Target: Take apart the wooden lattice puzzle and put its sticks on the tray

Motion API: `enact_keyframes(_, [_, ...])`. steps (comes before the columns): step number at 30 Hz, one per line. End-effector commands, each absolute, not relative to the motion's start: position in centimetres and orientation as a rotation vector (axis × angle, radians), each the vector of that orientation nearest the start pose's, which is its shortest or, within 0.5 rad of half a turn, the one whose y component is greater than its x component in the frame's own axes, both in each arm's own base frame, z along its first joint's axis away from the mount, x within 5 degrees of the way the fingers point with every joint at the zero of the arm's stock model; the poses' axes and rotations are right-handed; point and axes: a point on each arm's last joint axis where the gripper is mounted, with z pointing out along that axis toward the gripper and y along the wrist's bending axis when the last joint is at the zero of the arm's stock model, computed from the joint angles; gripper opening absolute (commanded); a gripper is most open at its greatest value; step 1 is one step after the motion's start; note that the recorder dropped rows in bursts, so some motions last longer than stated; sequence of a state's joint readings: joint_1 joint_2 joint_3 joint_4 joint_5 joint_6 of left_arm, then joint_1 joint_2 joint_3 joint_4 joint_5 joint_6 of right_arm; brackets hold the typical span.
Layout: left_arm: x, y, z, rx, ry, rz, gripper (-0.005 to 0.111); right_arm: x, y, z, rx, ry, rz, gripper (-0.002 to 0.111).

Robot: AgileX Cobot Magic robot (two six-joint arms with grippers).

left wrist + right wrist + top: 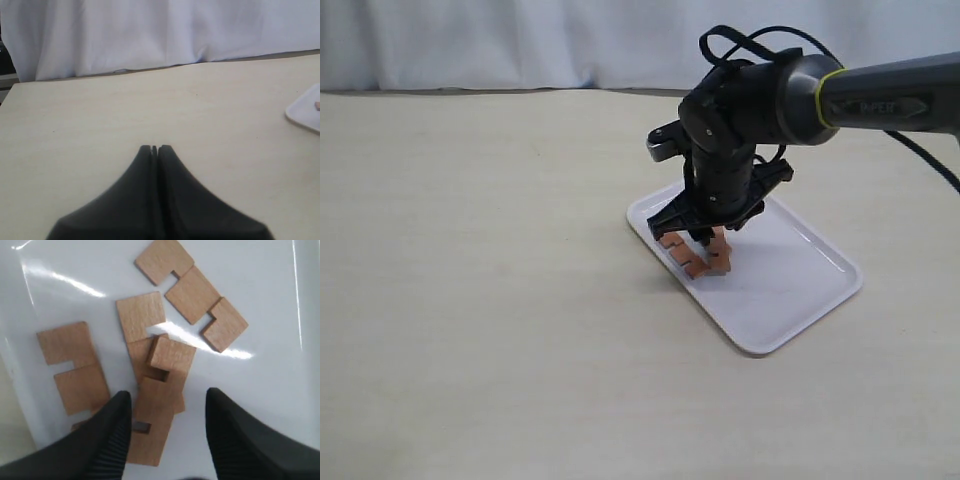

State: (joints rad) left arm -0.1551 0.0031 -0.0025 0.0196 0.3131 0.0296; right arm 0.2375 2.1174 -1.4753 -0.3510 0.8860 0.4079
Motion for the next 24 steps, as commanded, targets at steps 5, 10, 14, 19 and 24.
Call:
enact_keyframes(5, [5.4, -0.8, 18.6, 0.181, 1.779, -0.082, 0.0, 40.8, 7.1, 15.1, -0.032, 2.96, -0.39, 0.052])
enact_keyframes(10, [5.4, -0.8, 18.6, 0.181, 1.779, -0.082, 0.0, 40.6, 7.0, 17.7, -0.075, 2.906, -0.37, 0.052])
enact_keyframes(14, [5.4, -0.8, 18.6, 0.181, 1.779, -0.082, 0.0, 40.1, 7.1, 20.1, -0.105, 2.862, -0.326, 0.052])
enact_keyframes(19, [5.4, -0.8, 18.6, 0.181, 1.779, -0.082, 0.0, 39.2, 7.7, 22.4, -0.173, 2.848, -0.192, 0.029])
enact_keyframes(24, [5.4, -0.8, 18.6, 0.181, 1.779, -0.082, 0.0, 38.0, 7.9, 24.2, -0.198, 2.821, -0.122, 0.005])
